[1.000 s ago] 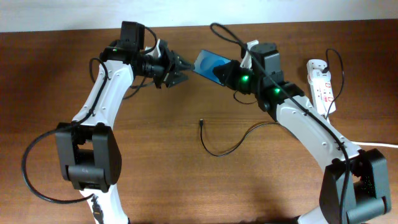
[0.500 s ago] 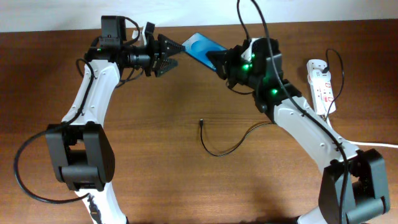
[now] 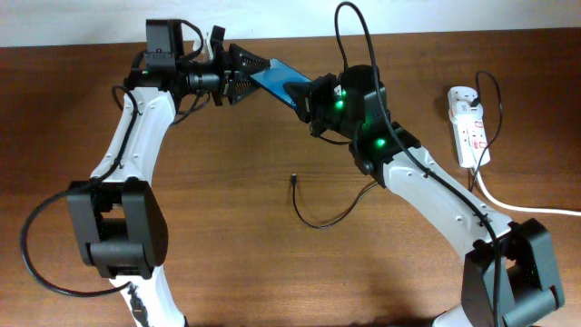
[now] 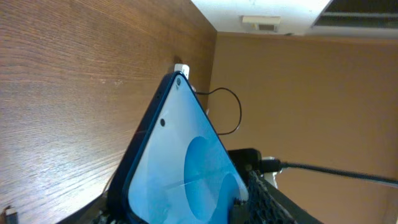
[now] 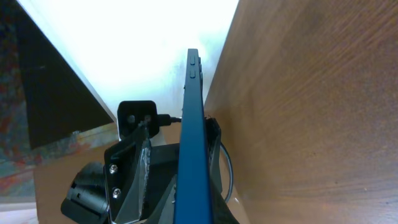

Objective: Plug charger to phone and switch on socket

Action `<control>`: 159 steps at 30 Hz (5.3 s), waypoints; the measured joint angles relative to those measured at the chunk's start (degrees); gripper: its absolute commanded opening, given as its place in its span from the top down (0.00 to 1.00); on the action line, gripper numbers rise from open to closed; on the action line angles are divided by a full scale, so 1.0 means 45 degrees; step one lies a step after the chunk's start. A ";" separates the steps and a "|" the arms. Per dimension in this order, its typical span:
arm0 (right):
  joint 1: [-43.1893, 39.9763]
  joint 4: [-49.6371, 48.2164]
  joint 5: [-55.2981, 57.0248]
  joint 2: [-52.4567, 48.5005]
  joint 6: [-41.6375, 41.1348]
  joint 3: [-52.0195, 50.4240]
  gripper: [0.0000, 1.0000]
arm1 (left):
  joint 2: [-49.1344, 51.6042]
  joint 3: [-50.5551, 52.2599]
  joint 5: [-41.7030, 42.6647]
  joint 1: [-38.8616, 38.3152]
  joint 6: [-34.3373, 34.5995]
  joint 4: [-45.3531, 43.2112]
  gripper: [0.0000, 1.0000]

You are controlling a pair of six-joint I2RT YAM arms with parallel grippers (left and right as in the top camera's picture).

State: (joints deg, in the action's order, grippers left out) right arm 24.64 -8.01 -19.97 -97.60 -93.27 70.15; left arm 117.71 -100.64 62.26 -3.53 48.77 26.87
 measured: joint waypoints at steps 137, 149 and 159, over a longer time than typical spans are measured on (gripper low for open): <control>0.1530 1.5416 -0.0821 -0.5731 1.6077 0.4473 0.61 | 0.0034 0.0000 0.1797 0.3764 0.1073 -0.1525 1.00; 0.1088 1.5669 0.0942 -0.5921 1.7534 0.4473 0.96 | 0.0034 0.0000 0.2084 0.3764 0.1073 -0.1525 1.00; -0.0865 1.4528 0.0461 -0.5921 1.7884 0.4546 0.66 | 0.0034 0.0000 0.2089 0.3677 0.1069 -0.1530 1.00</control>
State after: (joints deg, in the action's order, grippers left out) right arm 20.75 57.36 -17.89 -124.25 -12.80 90.61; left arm 117.86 -100.64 71.66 13.02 53.58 19.99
